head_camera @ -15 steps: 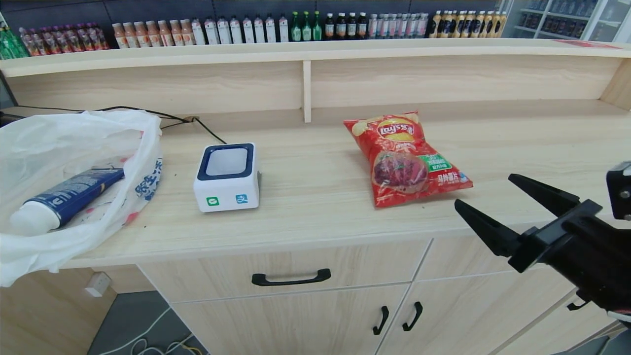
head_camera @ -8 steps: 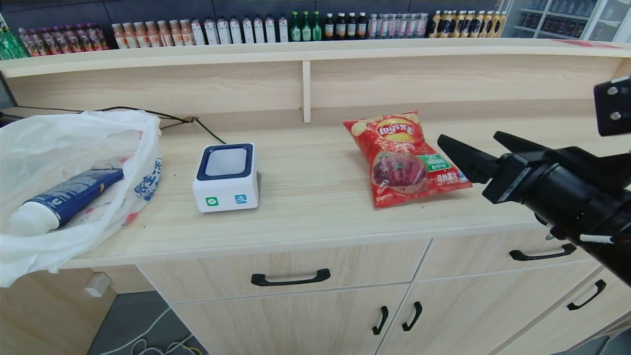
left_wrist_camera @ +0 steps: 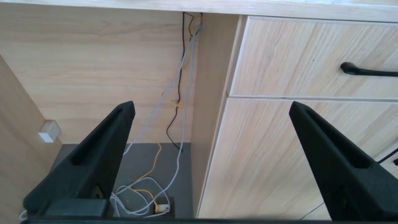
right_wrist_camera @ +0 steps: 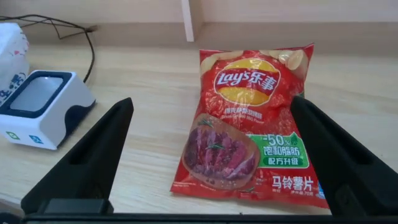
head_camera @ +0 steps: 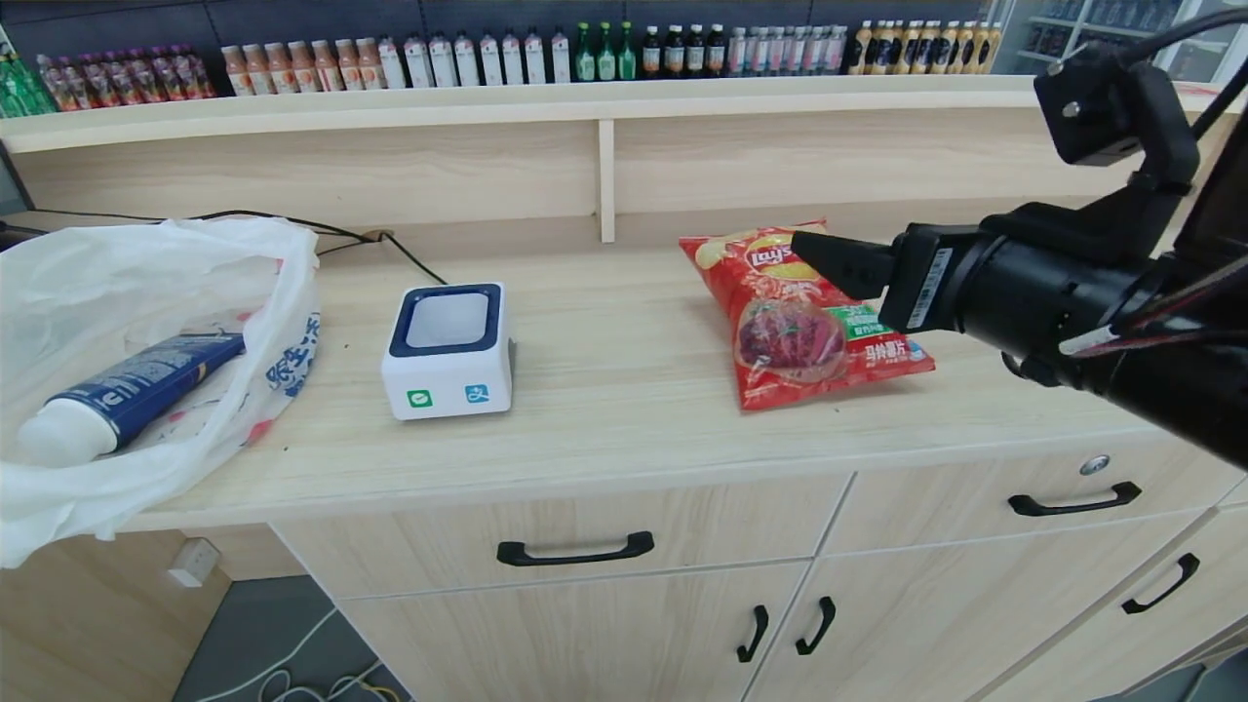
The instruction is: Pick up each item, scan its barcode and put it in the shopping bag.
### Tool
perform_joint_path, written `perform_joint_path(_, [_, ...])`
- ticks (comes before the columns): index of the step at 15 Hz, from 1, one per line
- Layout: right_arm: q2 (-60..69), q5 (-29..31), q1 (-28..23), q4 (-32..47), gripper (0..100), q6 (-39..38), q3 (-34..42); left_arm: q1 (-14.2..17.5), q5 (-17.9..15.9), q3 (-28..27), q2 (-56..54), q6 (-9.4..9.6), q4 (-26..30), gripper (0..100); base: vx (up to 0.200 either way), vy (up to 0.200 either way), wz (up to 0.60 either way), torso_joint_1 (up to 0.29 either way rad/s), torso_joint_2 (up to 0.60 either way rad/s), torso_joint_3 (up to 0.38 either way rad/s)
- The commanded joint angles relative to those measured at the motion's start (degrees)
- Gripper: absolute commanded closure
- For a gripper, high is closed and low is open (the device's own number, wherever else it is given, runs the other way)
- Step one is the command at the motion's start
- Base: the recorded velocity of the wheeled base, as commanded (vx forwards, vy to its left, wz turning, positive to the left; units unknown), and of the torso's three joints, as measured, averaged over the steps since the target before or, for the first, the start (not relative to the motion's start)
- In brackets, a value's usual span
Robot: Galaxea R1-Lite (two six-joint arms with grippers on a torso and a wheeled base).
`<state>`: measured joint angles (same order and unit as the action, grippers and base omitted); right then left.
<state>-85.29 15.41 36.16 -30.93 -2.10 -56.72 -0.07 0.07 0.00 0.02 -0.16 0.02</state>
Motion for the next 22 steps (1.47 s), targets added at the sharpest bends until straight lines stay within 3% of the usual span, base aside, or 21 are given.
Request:
perform_joint_path(1, [-2.6,0.1,0.2,5.7,0,0.0,-6.7,0.1,0.0,0.0,0.0,-0.02,0.0,0,0.0,0.0,0.0,0.0,0.0,0.0])
perform_joint_path(5, [-6.5,1.3,2.7,27.2,0,0.0,-21.5,0.1,0.0,0.0,0.0,-0.02,0.0,0,0.0,0.0,0.0,0.0,0.0,0.0])
perform_joint_path(11, [-16.1,3.0,0.6,45.7,0,-0.8,-41.2,0.0,0.0,0.0,0.0,-0.02,0.0,0,0.0,0.0,0.0,0.0,0.0,0.0])
perform_joint_path(16, [-17.9,3.0,-1.1,55.2,0,-2.9,-43.1,0.1,0.0,0.0,0.0,-0.02,0.0,0,0.0,0.0,0.0,0.0,0.0,0.0])
perform_joint_path(22, [-21.8,3.2,-3.7,55.3,0,-5.6,-46.5,0.0,0.0,0.0,0.0,0.07,0.0,0,0.0,0.0,0.0,0.0,0.0,0.0])
